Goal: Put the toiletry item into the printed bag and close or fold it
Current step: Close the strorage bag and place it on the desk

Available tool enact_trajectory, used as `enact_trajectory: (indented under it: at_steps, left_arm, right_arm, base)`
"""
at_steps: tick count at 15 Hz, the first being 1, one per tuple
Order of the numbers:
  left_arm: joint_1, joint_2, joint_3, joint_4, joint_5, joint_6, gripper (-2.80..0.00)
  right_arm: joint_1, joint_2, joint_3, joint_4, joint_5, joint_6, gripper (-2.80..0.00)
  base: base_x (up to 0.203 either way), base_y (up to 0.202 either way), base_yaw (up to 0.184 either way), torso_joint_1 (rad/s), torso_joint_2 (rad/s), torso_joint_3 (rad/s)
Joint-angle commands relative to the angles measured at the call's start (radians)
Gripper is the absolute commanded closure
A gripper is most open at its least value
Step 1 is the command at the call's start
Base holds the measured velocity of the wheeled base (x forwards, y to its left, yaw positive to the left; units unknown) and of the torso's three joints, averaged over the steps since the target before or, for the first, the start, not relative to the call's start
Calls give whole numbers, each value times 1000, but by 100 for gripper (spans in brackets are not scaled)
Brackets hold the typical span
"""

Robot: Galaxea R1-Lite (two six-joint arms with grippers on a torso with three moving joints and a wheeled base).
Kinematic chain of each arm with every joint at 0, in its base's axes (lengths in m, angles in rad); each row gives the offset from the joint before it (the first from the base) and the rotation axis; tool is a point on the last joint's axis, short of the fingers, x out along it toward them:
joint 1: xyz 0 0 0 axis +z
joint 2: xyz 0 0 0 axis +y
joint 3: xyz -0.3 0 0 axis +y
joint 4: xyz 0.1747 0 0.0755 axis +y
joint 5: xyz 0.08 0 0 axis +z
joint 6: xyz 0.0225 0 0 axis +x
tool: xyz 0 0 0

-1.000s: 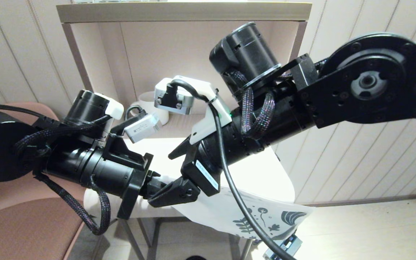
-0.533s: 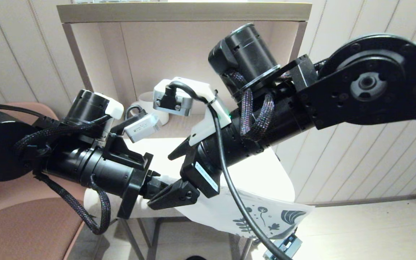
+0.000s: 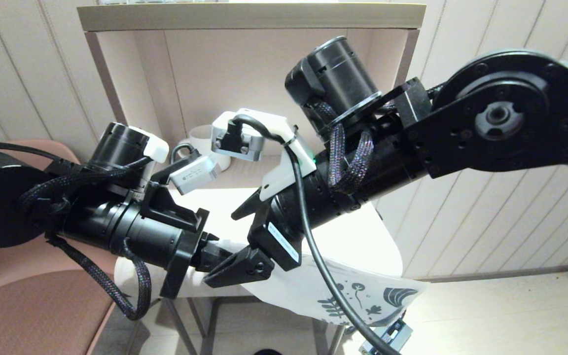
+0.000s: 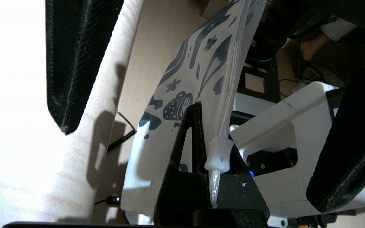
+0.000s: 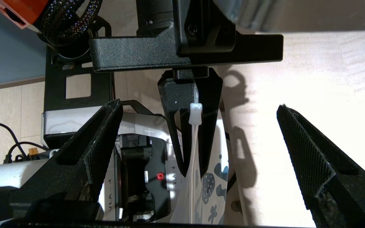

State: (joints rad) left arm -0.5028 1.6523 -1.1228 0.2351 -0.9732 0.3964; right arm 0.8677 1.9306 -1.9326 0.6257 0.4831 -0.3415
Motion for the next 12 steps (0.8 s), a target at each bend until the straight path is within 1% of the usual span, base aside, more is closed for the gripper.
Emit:
enact_trajectory:
  at_steps: [1,12]
  left_arm:
    - [0,1,0,1,-5,2,0]
    - [0,1,0,1,-5,2,0]
  right_arm:
    - [1,-2,-3,3,3,-2,-280]
    - [2,-1,-3,5,0,-4,-280]
  base:
    - [0,0,0,0,0,0]
    - [0,0,0,0,0,0]
